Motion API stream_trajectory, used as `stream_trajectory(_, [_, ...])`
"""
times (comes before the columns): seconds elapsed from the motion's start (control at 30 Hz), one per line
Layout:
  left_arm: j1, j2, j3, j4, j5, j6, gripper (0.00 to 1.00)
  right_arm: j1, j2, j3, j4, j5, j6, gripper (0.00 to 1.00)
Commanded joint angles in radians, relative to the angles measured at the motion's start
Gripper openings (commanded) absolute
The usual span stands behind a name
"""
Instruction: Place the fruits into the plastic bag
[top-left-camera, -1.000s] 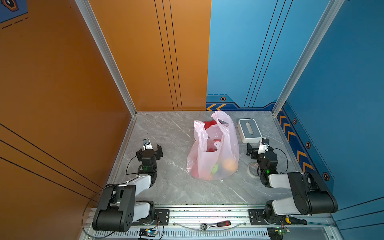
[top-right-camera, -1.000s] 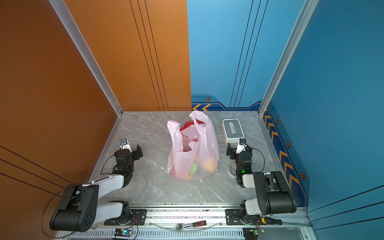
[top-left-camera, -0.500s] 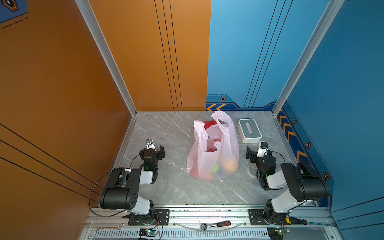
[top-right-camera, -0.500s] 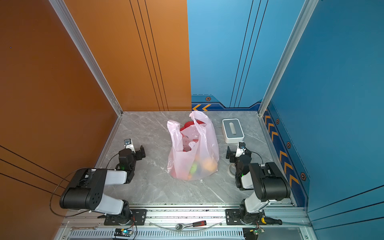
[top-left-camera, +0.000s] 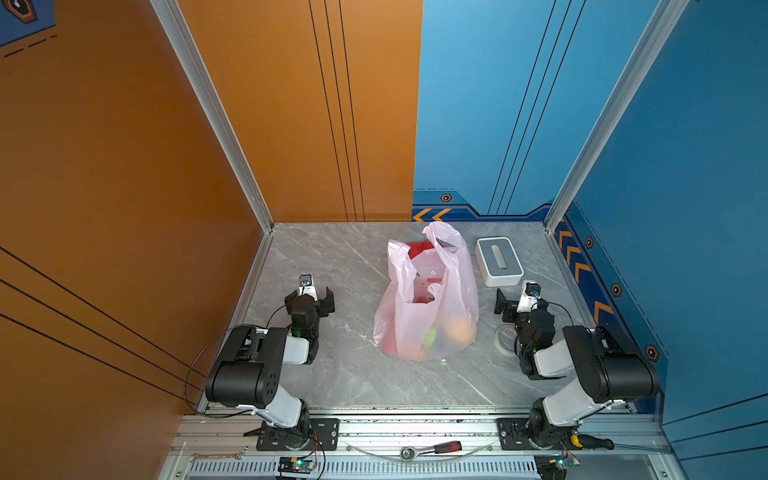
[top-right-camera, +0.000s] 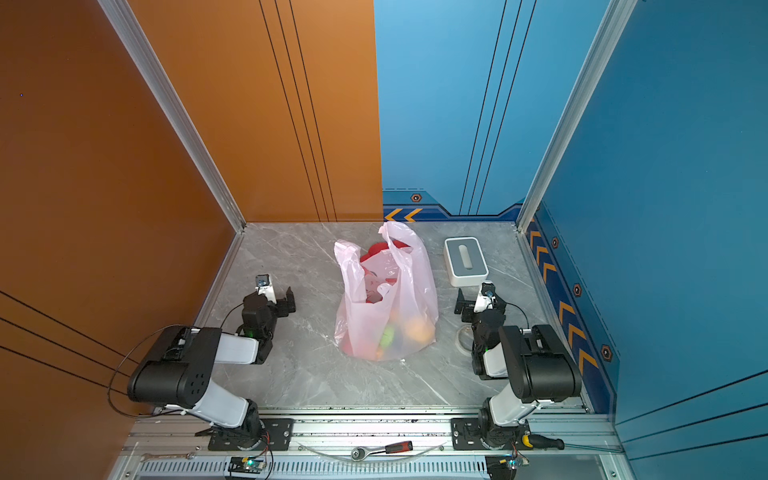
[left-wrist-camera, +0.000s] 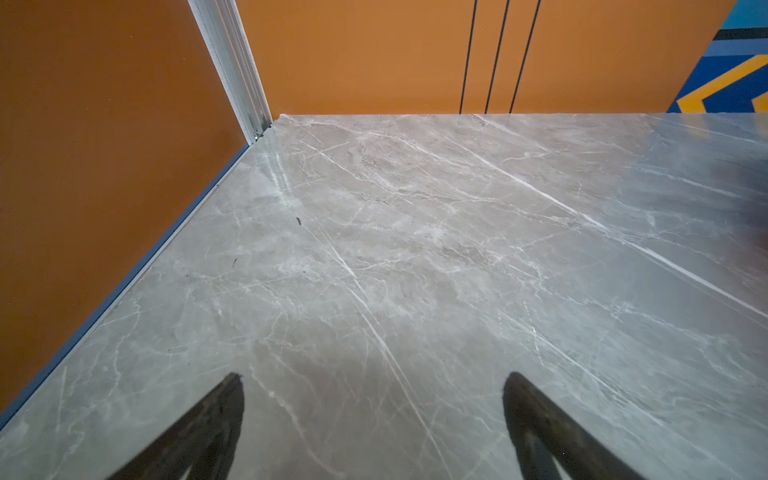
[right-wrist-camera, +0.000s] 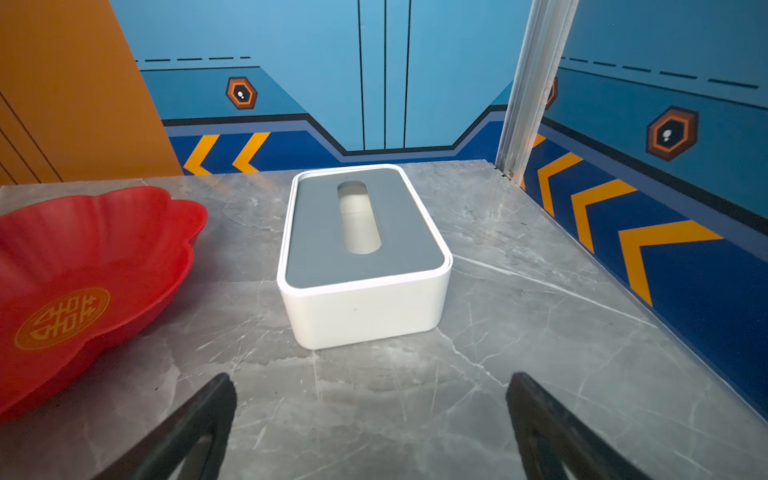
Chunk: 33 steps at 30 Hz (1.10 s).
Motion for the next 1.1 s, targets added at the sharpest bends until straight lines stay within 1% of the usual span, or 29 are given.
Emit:
stream_trajectory(0.0, [0.006,0.004,0.027,-0.03,-0.033,-0.008,0.98,-0.014,-0.027,0.055,-0.129,-0.006,0.028,1.0])
stream_trajectory(0.13, [0.006,0.003,0.027,-0.031,-0.032,-0.008,0.98,-0.015,-0.034,0.128,-0.275,-0.022,0.028,1.0])
stream_trajectory(0.3, [0.006,0.005,0.028,-0.031,-0.034,-0.006,0.98,-0.015,-0.036,0.174,-0.367,-0.015,0.032,1.0])
stream_trajectory(0.7, [0.004,0.007,0.031,-0.034,-0.03,-0.002,0.98,-0.012,-0.036,0.18,-0.382,-0.014,0.028,1.0])
stream_trajectory(0.73, [0.008,0.006,0.034,-0.041,0.003,0.005,0.98,-0.012,-0.036,0.182,-0.381,-0.015,0.028,1.0])
stream_trajectory(0.8, [0.02,0.006,0.057,-0.084,0.113,0.029,0.98,-0.012,-0.036,0.181,-0.382,-0.014,0.029,1.0])
stream_trajectory(0.83, [0.027,0.005,0.055,-0.085,0.129,0.023,0.98,-0.012,-0.036,0.183,-0.382,-0.013,0.029,1.0])
stream_trajectory(1.07, [0.032,0.005,0.056,-0.083,0.136,0.021,0.98,-0.009,-0.036,0.183,-0.385,-0.009,0.027,1.0])
